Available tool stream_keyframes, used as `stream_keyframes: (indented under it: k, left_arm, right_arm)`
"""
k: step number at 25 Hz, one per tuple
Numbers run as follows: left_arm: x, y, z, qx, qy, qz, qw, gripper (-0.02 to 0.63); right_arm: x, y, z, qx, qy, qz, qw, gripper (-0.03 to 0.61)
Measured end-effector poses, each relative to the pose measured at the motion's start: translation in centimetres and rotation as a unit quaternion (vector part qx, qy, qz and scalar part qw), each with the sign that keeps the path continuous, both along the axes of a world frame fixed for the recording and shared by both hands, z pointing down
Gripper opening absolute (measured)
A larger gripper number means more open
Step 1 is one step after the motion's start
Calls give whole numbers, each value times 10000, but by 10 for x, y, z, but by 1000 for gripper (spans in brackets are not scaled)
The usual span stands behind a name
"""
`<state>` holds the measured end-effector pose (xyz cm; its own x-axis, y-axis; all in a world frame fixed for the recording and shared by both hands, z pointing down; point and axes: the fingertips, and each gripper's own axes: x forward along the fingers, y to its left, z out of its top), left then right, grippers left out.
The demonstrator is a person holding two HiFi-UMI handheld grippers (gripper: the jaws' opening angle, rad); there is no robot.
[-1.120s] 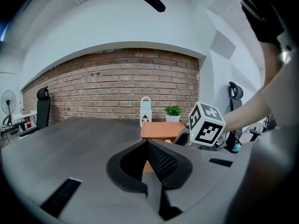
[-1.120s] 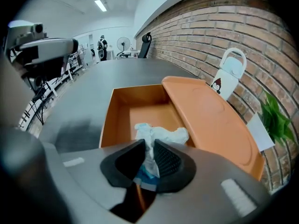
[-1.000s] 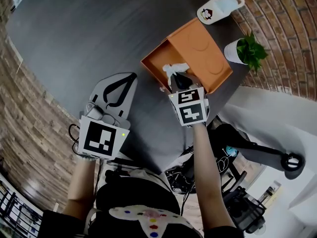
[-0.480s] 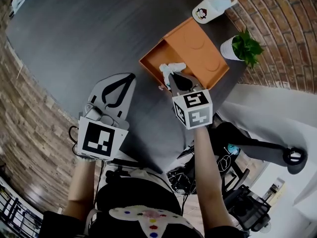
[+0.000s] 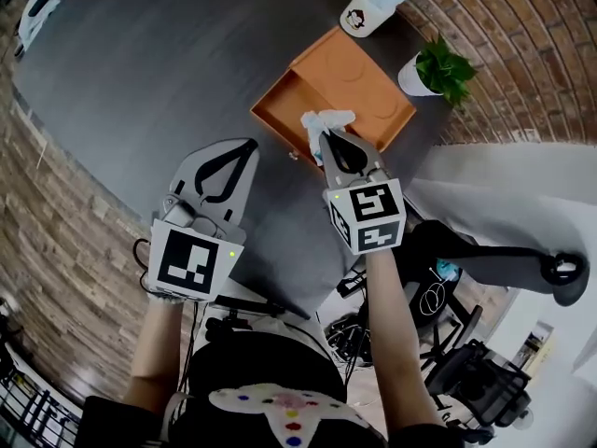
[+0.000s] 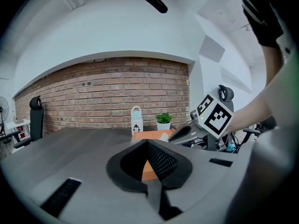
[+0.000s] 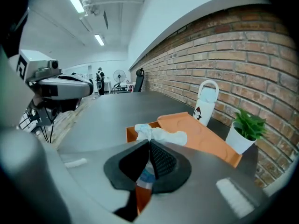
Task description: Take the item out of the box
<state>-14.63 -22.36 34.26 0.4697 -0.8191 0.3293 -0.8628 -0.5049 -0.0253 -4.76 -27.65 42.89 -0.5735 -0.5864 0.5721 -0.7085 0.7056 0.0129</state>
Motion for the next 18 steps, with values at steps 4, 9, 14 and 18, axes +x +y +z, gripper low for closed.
stream_keyframes:
  k: [4, 9, 14, 18]
  left_arm:
    - [13, 11, -11, 86, -39, 62, 9999, 6]
    - [33, 31, -25, 151, -27, 68, 9999, 6]
    - [53, 50, -43, 321, -120, 104, 9994, 6]
    - [60, 68, -59, 435, -109, 48, 9990, 6]
  right_arm:
    - [15, 11, -21, 319, -148, 162, 9992, 14]
    - [38, 25, -51, 760, -370, 398, 9956, 15]
    - [55, 43, -84, 1135, -566, 448, 9909, 15]
    - [64, 65, -110, 1393, -695, 477, 9867, 15]
